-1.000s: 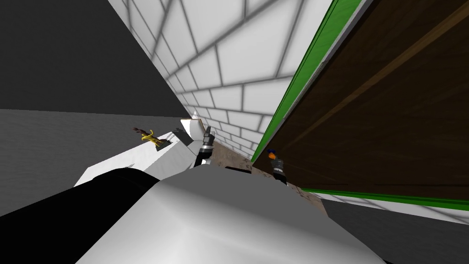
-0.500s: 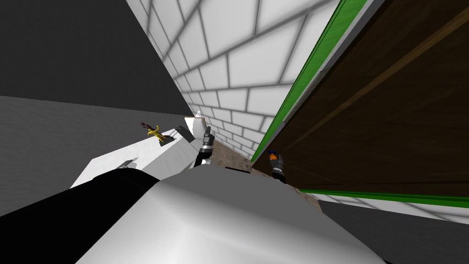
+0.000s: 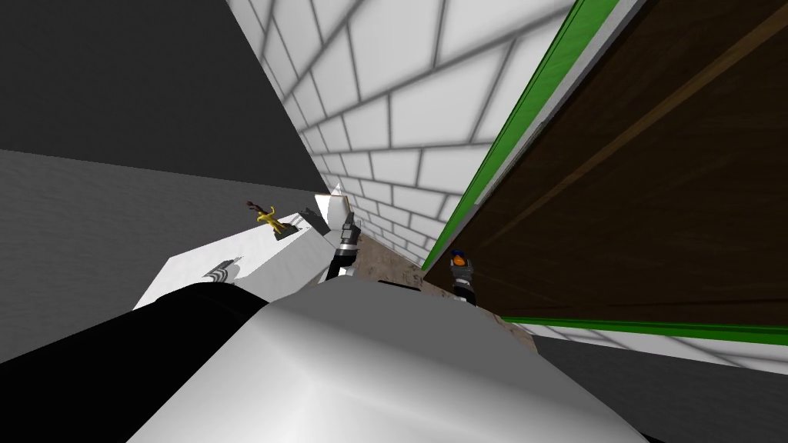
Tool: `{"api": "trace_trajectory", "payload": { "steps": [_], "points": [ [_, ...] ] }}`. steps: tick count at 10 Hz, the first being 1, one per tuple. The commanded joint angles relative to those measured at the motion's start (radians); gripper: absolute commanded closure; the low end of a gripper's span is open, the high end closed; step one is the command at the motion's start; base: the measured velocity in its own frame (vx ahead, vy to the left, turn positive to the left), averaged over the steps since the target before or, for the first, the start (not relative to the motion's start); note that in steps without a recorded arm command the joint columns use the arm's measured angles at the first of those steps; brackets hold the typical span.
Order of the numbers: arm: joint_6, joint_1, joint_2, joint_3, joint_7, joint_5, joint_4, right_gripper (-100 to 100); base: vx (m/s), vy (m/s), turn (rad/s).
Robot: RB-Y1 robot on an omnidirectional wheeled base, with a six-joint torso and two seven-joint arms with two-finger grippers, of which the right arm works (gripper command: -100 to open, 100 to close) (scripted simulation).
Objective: Pull the door open
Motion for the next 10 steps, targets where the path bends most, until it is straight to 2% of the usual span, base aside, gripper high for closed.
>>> {"api": "trace_trajectory", "payload": {
  "steps": [1,6,7,9,10],
  "points": [
    [0.003,-0.001,0.003,0.003,-0.032,-0.009,-0.003,-100,-0.058,-0.015,0.013],
    [0.020,-0.011,0.023,0.028,-0.174,-0.074,-0.019,-100,-0.069,-0.006,0.032],
    [0.020,-0.011,0.023,0.028,-0.190,-0.074,-0.019,-100,-0.056,-0.016,0.015],
    [0.029,-0.016,0.034,0.041,-0.254,-0.107,-0.026,-100,-0.070,-0.009,0.029],
    [0.029,-0.016,0.034,0.041,-0.271,-0.107,-0.026,-100,-0.054,-0.009,0.021]
  ]
}}
